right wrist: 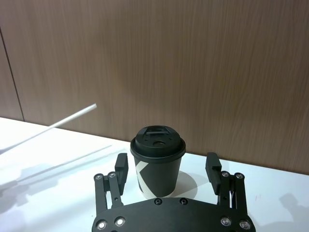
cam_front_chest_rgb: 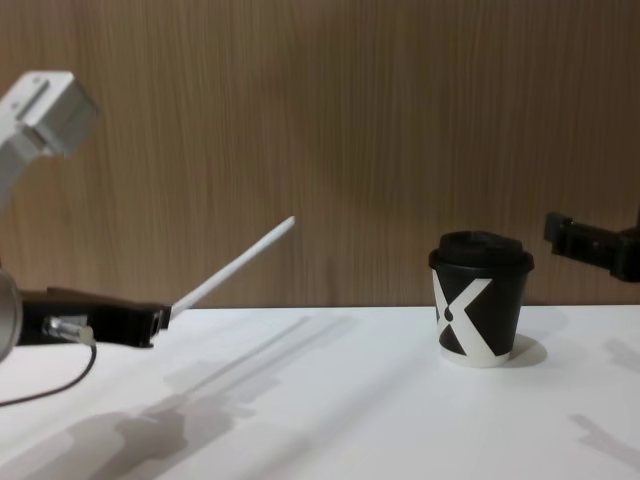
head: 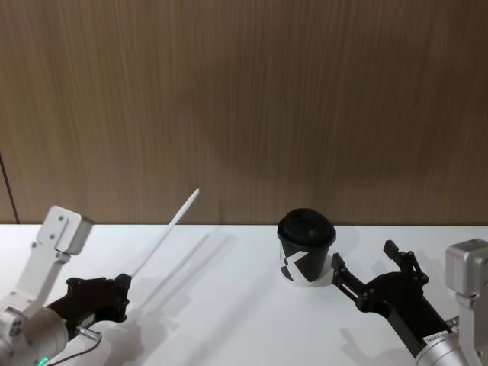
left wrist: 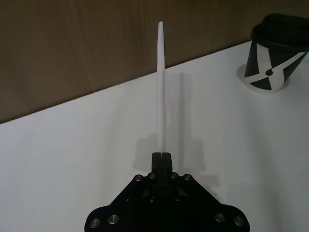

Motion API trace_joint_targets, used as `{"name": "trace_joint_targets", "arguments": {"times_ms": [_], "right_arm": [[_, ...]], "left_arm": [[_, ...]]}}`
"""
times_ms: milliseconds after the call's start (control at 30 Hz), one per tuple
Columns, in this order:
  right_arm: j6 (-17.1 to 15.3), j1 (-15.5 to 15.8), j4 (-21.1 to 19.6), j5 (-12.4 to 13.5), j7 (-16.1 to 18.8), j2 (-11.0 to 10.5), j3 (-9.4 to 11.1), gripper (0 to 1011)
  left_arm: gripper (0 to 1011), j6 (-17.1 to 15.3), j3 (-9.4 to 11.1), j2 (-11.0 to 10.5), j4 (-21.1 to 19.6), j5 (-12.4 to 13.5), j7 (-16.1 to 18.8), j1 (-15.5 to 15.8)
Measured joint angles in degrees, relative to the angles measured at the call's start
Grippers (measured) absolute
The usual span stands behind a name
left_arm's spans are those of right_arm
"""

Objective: Pick up the straw with one hand, pass it to the other hand, and insert it into the cup.

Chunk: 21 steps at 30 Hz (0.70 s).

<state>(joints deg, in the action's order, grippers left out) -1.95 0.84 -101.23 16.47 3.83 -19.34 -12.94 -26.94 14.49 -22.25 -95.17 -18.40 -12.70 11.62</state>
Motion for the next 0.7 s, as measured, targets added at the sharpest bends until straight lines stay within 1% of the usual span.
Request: {"name": "trace_joint_targets", "arguments": {"times_ms": [67, 100, 333, 700], "right_arm": [[0.0, 0.0, 0.0, 0.0, 0.0, 0.0, 0.0, 1001], [0.0, 0.0, 0.0, 0.0, 0.0, 0.0, 0.0, 1001], [0.0, 0.0, 0.0, 0.0, 0.0, 0.0, 0.0, 1001], [0.0, 0.0, 0.0, 0.0, 0.0, 0.0, 0.0, 1001]], "left_arm": [[0, 1.3, -0.2, -0.5, -0.2, -0.4, -1.2, -0.1], [0, 2.5, -0.3, -1.0, -0.5, -0.8, -2.5, -0.1], [0, 6.6, -0.8, -2.6, -1.3, -2.7, -7.2, 0.2], [0, 11.1, -0.7, -3.9, -1.7, -5.3, -12.8, 1.4]]}}
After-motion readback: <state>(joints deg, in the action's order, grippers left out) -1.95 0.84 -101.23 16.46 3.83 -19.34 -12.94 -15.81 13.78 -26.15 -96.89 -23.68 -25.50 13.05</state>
